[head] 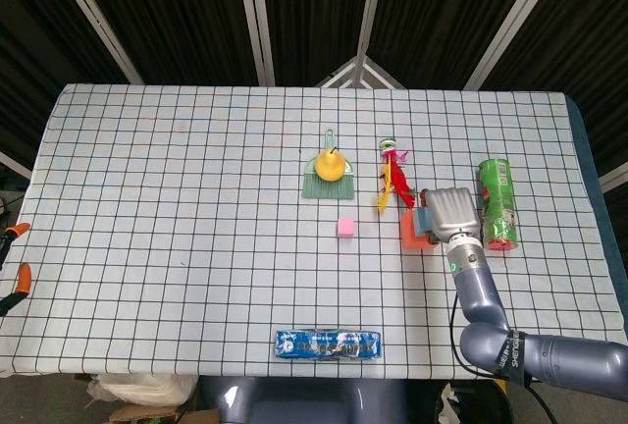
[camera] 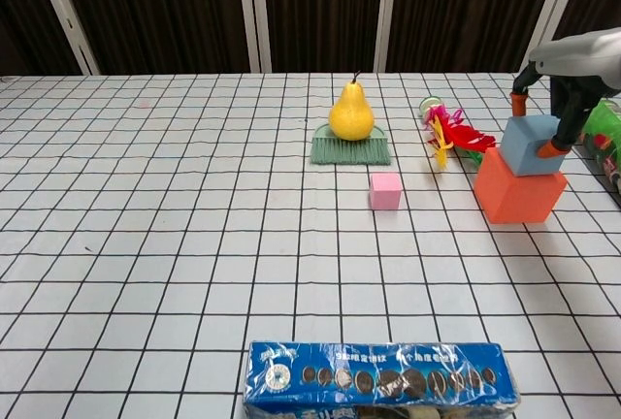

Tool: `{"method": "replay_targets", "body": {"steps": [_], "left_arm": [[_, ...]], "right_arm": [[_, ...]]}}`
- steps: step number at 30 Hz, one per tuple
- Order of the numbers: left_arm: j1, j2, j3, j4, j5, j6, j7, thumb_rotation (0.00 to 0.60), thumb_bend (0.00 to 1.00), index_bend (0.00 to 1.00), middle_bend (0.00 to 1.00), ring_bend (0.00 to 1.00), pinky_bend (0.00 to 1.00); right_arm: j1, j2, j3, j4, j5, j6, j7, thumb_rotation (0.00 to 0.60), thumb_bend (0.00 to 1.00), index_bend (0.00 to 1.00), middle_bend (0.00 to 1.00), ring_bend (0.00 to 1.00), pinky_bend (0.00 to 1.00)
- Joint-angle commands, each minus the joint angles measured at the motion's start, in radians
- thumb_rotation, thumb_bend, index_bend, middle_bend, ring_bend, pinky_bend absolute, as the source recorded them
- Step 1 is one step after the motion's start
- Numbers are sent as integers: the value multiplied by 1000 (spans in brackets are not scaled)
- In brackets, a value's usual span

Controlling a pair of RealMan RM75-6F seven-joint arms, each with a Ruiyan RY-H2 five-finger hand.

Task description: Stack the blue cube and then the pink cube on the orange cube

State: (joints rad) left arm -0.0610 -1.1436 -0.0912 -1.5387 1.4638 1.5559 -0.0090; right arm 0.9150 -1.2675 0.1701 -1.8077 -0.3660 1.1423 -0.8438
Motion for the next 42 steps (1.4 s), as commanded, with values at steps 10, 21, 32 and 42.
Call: {"method": "replay_targets", "body": {"steps": [10,21,32,42], "left_arm": [[0,-1,0,-1,-2,-1,2,600,584,184,62,0,0],[0,-1,-1,-1,-2,0,2,600,584,183,62,0,0],[-1,1,-1,0,-3,-2,-2,600,584,183,62,0,0],[0,5,3,-4,8,1,-12,600,584,183,62,0,0]], "right_arm": [[1,9,-9,-3,0,-14,14,600,292,381,1000,1000,1000],[7,20,-18,-8,4,-23,14,600,292,198,1000,1000,1000],[23,81,-68,-86,51,-39,-49,600,275,128,1000,1000,1000],[-11,145,-74,-247,-53,68,-10,600,275,129,1000,1000,1000]]}}
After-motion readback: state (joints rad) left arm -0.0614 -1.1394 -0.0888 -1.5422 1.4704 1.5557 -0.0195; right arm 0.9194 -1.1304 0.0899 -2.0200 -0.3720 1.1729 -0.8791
